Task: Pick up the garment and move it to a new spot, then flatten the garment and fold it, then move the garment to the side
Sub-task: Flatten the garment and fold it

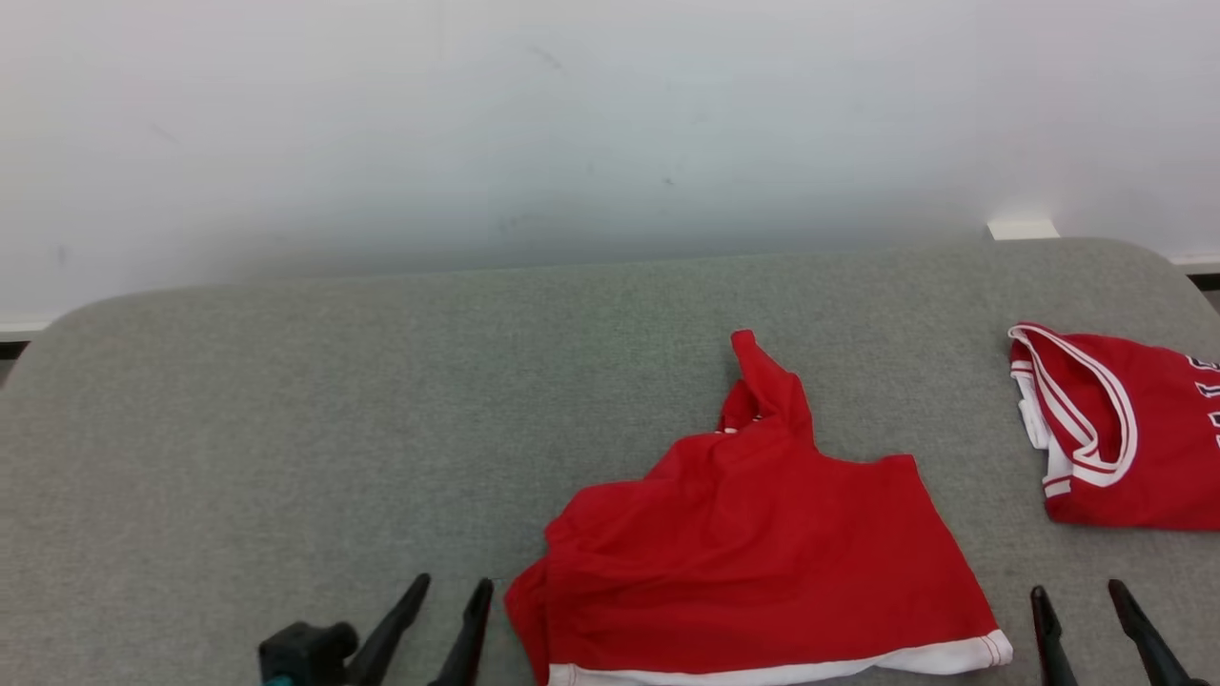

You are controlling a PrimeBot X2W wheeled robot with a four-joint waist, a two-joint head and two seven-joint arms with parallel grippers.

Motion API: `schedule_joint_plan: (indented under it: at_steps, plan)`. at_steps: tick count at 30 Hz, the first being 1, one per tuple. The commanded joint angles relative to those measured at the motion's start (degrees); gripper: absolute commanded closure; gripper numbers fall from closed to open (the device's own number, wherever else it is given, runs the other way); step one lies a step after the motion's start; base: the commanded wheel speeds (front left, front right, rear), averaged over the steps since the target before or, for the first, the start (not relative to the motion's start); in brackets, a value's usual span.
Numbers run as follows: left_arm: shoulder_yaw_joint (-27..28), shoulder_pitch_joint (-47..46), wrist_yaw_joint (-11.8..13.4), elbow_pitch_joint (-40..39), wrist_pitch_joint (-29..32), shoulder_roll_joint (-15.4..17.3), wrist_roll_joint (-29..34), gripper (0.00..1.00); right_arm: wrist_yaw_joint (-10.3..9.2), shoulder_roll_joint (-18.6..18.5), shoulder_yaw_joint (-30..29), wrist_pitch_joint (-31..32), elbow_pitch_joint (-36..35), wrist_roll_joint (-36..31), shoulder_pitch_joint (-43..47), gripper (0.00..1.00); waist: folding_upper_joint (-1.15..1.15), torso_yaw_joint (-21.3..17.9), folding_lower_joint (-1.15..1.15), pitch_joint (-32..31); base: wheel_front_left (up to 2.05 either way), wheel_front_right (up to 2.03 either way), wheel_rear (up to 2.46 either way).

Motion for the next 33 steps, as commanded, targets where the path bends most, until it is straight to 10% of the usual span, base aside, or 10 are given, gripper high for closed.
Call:
schedule_joint_plan:
  at_steps: [1,8,23,33]
  plan:
    - [1.34,1.85,0.95,-1.52,-0.52,0.50,1.35,0.00,-0.15,-0.05,-0.66,-0.16,-0.59,0.82,0.78,0.00,0.00,0.99,0.00,-0.76,0.00,0.00,0.00]
    - [8.06,7.47,2.41,-6.30,-0.83,-1.59,8.35,0.00,-0.15,0.40,-0.87,-0.15,-0.61,0.33,1.96,0.00,0.00,3.35,0.00,-1.96,0.00,0.00,0.00]
    - [20.61,12.24,-5.13,-9.58,-0.86,-10.41,21.54,0.00,-0.15,0.82,-2.79,-0.16,1.14,2.48,1.05,0.00,0.00,5.37,0.00,-2.84,0.00,0.00,0.00]
    - [10.70,9.57,-6.64,-6.59,3.11,-8.54,18.37,0.00,-0.15,-6.70,2.05,19.30,2.64,8.05,0.34,0.00,0.00,4.53,0.00,-1.51,0.00,0.00,0.00]
